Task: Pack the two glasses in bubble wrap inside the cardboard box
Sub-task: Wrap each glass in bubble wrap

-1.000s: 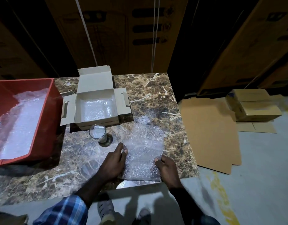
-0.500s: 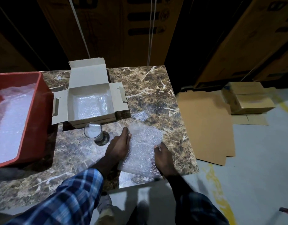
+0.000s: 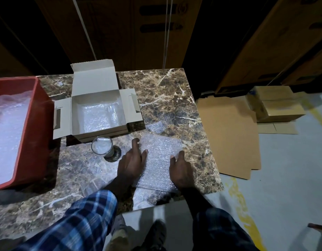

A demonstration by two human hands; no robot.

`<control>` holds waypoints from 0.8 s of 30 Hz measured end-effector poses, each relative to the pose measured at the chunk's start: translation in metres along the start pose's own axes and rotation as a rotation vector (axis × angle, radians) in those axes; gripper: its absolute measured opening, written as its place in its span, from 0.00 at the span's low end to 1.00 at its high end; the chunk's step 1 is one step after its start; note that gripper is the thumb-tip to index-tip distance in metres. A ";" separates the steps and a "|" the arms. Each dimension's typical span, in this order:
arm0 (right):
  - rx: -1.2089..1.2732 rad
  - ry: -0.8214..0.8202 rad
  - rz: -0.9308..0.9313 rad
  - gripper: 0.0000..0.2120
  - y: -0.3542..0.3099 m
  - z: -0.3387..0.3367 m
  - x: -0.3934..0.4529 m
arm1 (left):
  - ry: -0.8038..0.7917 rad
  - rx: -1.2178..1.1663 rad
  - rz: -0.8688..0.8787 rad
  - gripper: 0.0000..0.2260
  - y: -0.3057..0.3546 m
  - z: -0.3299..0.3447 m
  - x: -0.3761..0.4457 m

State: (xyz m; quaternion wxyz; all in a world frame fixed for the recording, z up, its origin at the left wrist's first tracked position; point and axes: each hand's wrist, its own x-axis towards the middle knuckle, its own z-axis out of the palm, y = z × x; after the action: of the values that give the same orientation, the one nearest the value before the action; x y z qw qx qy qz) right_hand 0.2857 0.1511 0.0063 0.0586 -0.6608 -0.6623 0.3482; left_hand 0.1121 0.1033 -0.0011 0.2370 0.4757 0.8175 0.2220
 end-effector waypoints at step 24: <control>-0.403 0.249 -0.726 0.30 0.077 0.028 -0.043 | -0.045 0.451 0.591 0.29 -0.042 0.028 -0.065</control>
State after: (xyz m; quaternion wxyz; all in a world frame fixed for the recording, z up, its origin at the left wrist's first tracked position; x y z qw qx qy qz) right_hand 0.3403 0.0922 -0.0400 0.1265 -0.4204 -0.8944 0.0861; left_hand 0.1285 0.0311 -0.0362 0.0698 0.7362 0.6677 0.0847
